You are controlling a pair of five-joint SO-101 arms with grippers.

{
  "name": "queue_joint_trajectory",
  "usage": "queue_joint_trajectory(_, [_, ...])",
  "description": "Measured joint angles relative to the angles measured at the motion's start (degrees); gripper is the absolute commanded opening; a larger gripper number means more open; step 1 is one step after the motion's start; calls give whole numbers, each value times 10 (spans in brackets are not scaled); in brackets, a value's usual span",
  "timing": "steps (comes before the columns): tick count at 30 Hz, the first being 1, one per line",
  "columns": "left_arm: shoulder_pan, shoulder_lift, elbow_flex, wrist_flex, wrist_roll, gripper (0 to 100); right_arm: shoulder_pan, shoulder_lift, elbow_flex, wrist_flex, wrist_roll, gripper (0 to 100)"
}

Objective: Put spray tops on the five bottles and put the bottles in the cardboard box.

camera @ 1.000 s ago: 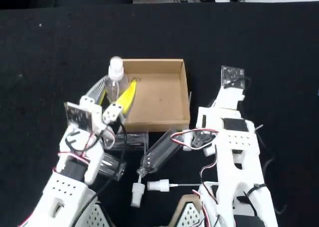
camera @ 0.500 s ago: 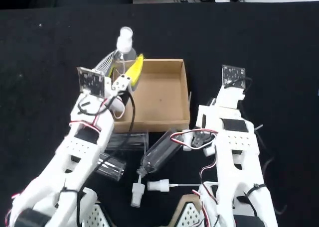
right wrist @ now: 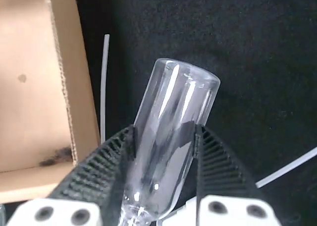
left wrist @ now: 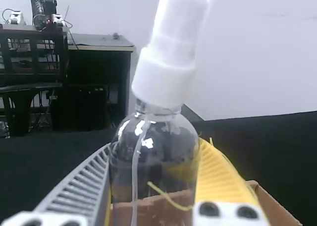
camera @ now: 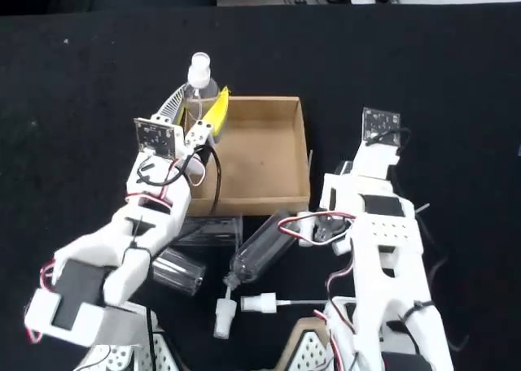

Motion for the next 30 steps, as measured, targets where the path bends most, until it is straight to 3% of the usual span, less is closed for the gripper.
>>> queue_joint_trajectory(10, [-18, 91, -25, -68, 0, 36, -1, 0, 0, 0, 0, 155])
queue_joint_trajectory(30, [-76, 135, -38, -72, 4, 40, -1, 0, 0, 0, 0, 155])
